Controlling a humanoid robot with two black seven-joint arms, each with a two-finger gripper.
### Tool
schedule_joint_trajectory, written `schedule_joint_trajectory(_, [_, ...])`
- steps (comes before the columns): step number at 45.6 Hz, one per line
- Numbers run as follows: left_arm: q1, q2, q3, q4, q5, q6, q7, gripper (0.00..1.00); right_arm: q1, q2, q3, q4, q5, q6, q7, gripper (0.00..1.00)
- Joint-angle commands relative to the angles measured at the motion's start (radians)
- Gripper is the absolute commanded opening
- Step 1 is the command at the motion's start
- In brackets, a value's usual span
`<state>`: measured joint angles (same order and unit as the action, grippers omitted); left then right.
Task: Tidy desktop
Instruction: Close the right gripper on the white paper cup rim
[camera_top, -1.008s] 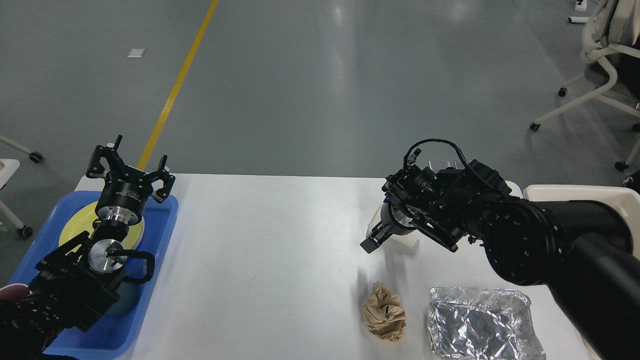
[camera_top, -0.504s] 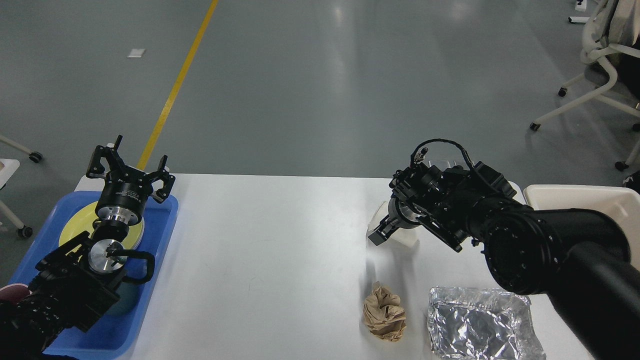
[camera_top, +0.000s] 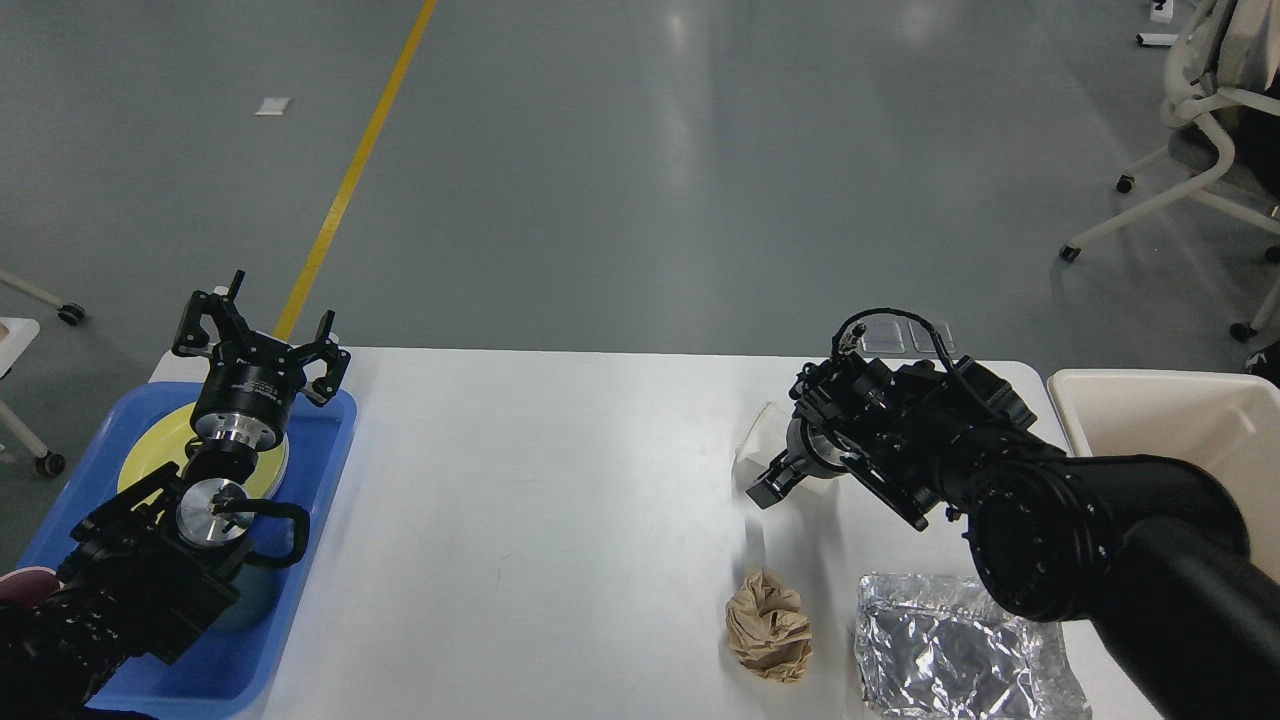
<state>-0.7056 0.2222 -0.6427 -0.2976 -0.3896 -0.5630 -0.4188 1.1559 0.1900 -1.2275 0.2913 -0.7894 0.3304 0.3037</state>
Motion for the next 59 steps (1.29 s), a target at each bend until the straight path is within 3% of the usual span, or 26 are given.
schedule_joint_trajectory(1, [0.000, -0.001, 0.000, 0.000, 0.000, 0.000, 0.000, 0.97, -0.001, 0.000, -0.003, -0.001, 0.002, -0.014, -0.003, 1.00])
schedule_joint_trajectory(19, [0.000, -0.001, 0.000, 0.000, 0.000, 0.000, 0.000, 0.97, -0.035, 0.000, -0.013, -0.023, 0.022, -0.077, -0.005, 0.96])
schedule_joint_trajectory(38, [0.000, 0.000, 0.000, 0.000, 0.000, 0.000, 0.000, 0.97, -0.048, 0.003, -0.018, -0.024, 0.021, -0.082, -0.008, 0.70])
schedule_joint_trajectory(45, [0.000, 0.000, 0.000, 0.000, 0.000, 0.000, 0.000, 0.97, -0.045, 0.008, -0.020, -0.023, 0.018, -0.070, -0.008, 0.46])
schedule_joint_trajectory(49, [0.000, 0.000, 0.000, 0.000, 0.000, 0.000, 0.000, 0.97, -0.044, 0.008, -0.039, -0.021, 0.018, -0.068, -0.008, 0.41])
schedule_joint_trajectory(54, [0.000, 0.000, 0.000, 0.000, 0.000, 0.000, 0.000, 0.97, -0.042, 0.009, -0.050, -0.015, 0.018, -0.065, -0.008, 0.23])
schedule_joint_trajectory(58, [0.000, 0.000, 0.000, 0.000, 0.000, 0.000, 0.000, 0.97, -0.042, 0.009, -0.050, -0.009, 0.019, -0.050, -0.006, 0.01])
schedule_joint_trajectory(59, [0.000, 0.000, 0.000, 0.000, 0.000, 0.000, 0.000, 0.97, -0.041, 0.009, -0.050, -0.009, 0.019, -0.042, -0.006, 0.00])
